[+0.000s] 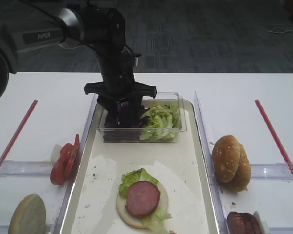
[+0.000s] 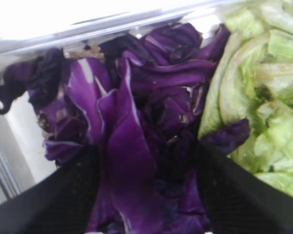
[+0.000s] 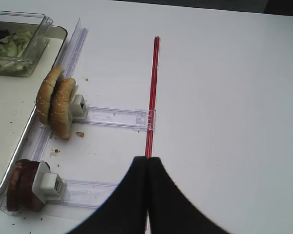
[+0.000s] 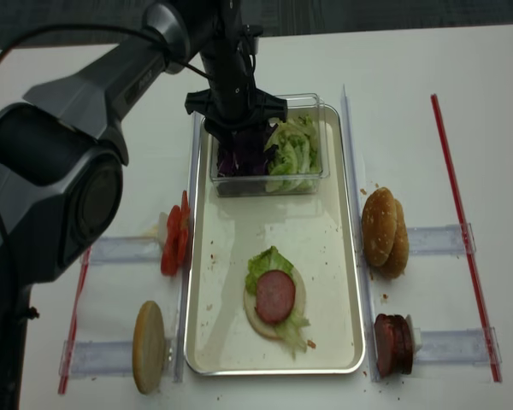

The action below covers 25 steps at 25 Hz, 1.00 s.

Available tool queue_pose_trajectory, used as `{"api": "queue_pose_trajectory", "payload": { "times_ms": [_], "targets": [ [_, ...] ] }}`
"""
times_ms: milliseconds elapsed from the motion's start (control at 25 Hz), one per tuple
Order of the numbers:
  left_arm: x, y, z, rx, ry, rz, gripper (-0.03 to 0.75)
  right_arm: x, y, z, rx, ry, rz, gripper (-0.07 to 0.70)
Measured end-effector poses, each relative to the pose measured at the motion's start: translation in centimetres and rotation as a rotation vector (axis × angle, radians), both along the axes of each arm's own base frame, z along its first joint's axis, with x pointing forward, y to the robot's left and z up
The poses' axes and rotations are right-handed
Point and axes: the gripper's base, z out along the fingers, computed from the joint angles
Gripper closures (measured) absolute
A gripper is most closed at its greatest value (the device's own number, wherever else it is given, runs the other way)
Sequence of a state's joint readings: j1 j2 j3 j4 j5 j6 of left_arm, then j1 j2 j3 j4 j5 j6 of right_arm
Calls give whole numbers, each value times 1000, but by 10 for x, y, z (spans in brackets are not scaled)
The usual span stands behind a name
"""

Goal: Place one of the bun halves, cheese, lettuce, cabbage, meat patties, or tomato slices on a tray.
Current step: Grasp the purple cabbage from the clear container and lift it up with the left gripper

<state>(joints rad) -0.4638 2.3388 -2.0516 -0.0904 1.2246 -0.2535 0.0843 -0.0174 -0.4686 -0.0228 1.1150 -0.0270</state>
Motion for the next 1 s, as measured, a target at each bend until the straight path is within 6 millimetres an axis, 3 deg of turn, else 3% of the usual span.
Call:
{"api": "queue_pose_trajectory", "payload": {
  "times_ms": [360,560,1000],
  "targets": [
    [0,0,0,2,-1,0,496,0,0,0,0,0,0,625],
    [0,0,-1,-2,4,1,574,0,0,0,0,0,0,625],
    [4,-3,8,-20,-26,1,631,0,0,0,0,0,0,625]
  ]
}}
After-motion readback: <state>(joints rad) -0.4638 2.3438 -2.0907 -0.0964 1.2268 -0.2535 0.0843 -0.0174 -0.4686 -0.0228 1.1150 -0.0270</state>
